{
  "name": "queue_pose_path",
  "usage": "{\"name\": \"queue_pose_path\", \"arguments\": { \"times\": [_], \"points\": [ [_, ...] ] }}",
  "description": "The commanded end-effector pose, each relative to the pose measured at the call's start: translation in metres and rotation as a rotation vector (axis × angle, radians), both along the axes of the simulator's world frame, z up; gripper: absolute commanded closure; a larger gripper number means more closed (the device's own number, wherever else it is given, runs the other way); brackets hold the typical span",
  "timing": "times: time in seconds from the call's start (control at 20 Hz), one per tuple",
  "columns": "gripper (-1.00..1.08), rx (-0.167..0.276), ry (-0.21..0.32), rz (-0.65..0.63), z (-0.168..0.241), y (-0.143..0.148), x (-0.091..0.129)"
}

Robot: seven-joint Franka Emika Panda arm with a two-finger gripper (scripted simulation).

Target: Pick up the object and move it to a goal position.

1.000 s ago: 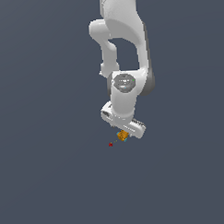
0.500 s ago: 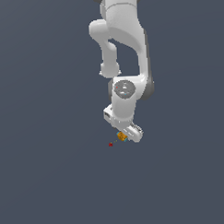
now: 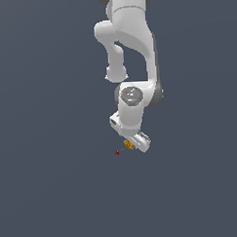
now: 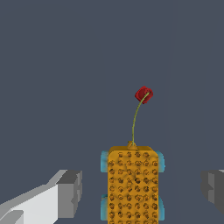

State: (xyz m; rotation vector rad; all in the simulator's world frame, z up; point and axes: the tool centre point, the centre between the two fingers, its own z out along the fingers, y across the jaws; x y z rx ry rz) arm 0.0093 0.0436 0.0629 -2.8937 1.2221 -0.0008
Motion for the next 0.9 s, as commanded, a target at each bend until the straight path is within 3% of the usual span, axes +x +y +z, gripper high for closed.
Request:
{"name": "queue_pose_path", "arguments": {
  "times": [0.0,0.6,0.65,0.85],
  "points": [
    [-0.92,0.0,0.001,-0.001,-0.007,0.0,0.0],
    [-0.92,0.0,0.001,-0.005,-0.048,0.0,0.0],
    [1.08,0.0,0.001,-0.005,-0.048,0.0,0.0],
    [1.08,0.0,0.001,-0.005,-0.048,0.0,0.0]
  ]
}}
